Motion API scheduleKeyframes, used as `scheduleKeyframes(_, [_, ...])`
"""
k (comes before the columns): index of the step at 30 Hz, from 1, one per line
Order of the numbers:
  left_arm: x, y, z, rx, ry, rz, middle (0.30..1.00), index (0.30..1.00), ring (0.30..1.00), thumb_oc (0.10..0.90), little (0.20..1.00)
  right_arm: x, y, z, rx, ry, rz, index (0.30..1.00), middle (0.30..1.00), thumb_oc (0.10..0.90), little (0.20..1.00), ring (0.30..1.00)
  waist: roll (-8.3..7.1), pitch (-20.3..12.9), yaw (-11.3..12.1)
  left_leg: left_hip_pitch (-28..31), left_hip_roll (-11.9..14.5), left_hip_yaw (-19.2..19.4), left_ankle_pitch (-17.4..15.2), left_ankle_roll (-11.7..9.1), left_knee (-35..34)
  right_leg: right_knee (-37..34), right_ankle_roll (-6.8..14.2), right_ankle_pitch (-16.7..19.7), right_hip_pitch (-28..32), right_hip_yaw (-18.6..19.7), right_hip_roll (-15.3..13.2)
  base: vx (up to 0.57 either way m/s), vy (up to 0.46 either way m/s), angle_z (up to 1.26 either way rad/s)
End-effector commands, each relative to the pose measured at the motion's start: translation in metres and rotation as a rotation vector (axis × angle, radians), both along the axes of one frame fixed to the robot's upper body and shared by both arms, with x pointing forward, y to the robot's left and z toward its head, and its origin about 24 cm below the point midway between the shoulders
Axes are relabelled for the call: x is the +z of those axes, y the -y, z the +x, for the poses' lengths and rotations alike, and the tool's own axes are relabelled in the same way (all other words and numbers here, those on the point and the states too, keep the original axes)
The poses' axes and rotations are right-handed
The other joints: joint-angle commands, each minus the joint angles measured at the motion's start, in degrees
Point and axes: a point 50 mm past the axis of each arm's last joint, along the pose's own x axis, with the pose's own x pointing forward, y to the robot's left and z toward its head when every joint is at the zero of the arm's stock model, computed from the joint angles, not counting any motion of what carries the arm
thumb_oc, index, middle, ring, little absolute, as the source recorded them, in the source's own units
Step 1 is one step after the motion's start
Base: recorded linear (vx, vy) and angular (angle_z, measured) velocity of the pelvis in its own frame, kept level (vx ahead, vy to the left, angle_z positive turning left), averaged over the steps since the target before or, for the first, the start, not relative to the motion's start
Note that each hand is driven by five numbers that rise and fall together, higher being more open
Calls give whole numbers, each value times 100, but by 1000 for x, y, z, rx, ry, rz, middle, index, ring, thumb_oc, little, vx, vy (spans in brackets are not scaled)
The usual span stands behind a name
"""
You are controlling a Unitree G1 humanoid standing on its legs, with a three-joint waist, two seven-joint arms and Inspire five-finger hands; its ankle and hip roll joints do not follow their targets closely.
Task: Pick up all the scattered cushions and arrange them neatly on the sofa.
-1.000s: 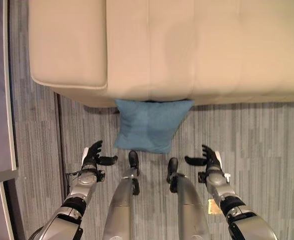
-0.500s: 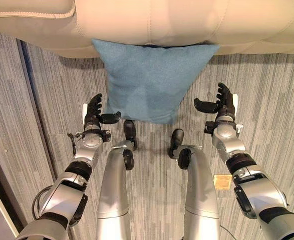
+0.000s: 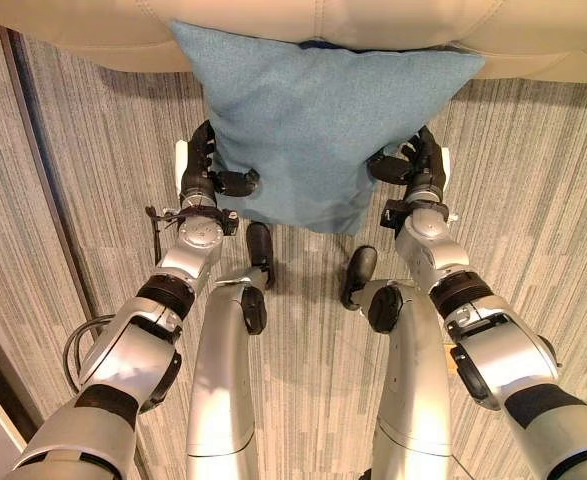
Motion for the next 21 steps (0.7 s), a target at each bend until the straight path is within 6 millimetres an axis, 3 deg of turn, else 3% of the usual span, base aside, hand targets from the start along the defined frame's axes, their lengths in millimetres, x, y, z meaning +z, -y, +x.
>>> scheduleKeyframes(1, [41, 49, -5, -174, 207, -83, 300, 300, 300, 400, 300, 42, -68, -10, 290, 248, 136, 300, 300, 400, 300, 300, 51, -371, 6, 460, -137, -469, -892, -94, 181, -972, 409, 469, 565, 368, 52, -6, 21, 3])
scheduleKeyframes(3, [41, 55, -7, -203, 216, -89, 300, 300, 300, 400, 300, 40, -75, -13, 337, 264, 149, 300, 300, 400, 300, 300, 56, -466, -8, 460, -157, -460, -846, -109, 96, -1082, 412, 495, 592, 330, 61, -12, 29, 9])
scheduleKeyframes(7, [18, 56, -12, -242, 167, -139, 300, 300, 300, 400, 300, 24, -77, -24, 404, 290, 216, 300, 300, 400, 300, 300, 144, -1007, -59, 508, -220, -495, -617, -160, -466, -1699, 442, 662, 767, 129, 153, -42, 28, -1])
scheduleKeyframes(12, [-7, 55, -19, -275, 109, -134, 300, 300, 300, 400, 300, 1, -72, -31, 415, 256, 188, 300, 300, 400, 300, 300, 145, -1073, -116, 1171, -277, -450, -425, -236, -1191, -2361, 517, 808, 1456, -26, 240, -75, -1, -1])
scheduleKeyframes(14, [-19, 55, -24, -289, 83, -145, 300, 300, 300, 400, 300, -14, -66, -35, 404, 229, 181, 300, 300, 400, 300, 300, 153, -1056, -134, 1584, -275, -476, -336, -263, -1511, -2636, 564, 905, 1845, -105, 250, -60, -7, 0])
scheduleKeyframes(21, [-96, 48, -68, -323, -69, -291, 300, 300, 300, 400, 300, -85, -37, -76, 366, 109, 180, 300, 300, 400, 300, 300, 90, -975, -221, 4259, -281, -608, 127, -471, -3639, -4520, 782, 1462, 4279, -424, 230, -28, -32, -3])
